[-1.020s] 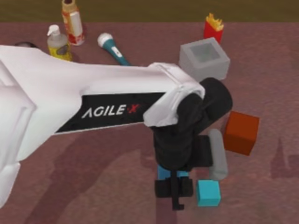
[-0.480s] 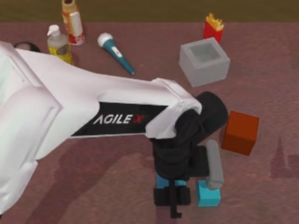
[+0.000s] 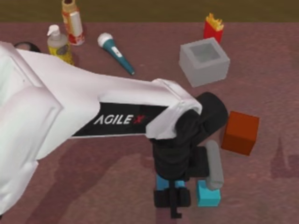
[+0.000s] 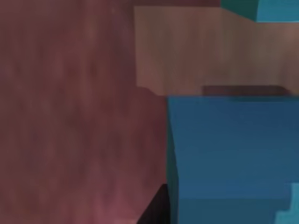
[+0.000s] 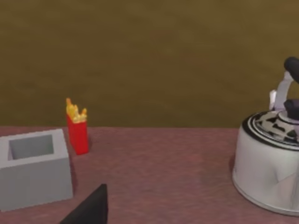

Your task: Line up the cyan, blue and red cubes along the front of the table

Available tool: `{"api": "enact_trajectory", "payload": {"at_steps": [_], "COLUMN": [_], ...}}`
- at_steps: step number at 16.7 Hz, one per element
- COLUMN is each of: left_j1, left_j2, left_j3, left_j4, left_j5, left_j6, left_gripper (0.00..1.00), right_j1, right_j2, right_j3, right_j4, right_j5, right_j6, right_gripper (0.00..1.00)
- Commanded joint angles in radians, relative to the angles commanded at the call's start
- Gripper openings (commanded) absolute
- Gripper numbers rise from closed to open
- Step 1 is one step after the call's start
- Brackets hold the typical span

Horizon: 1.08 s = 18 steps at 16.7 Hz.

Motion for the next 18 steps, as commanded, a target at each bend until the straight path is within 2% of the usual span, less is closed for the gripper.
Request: {"api": "enact_trajectory", "payload": {"at_steps": [3, 4, 13, 18], "left_j1": [0.000, 0.000, 0.001, 0.012], "left_j2": [0.000, 0.000, -0.002, -0.053], "left_j3": [0.000, 0.000, 0.003, 0.095], "left_j4": [0.000, 0.000, -0.004, -0.155], "left_j5": [0.000, 0.000, 0.000, -0.001], "left_j6": [0.000, 0.000, 0.001, 0.001], "left_gripper": [0.98, 1.00, 1.00, 1.00], "right_j1": [0.000, 0.000, 0.000, 0.000], "right_j2": [0.000, 0.000, 0.000, 0.000], "right_j3": [0.000, 0.000, 0.000, 0.000], "right_j4": [0.000, 0.000, 0.000, 0.000], "right_j5": [0.000, 0.000, 0.000, 0.000], "right_j6": [0.000, 0.000, 0.000, 0.000], "right_gripper": [1.00, 1.00, 1.00, 1.00]}}
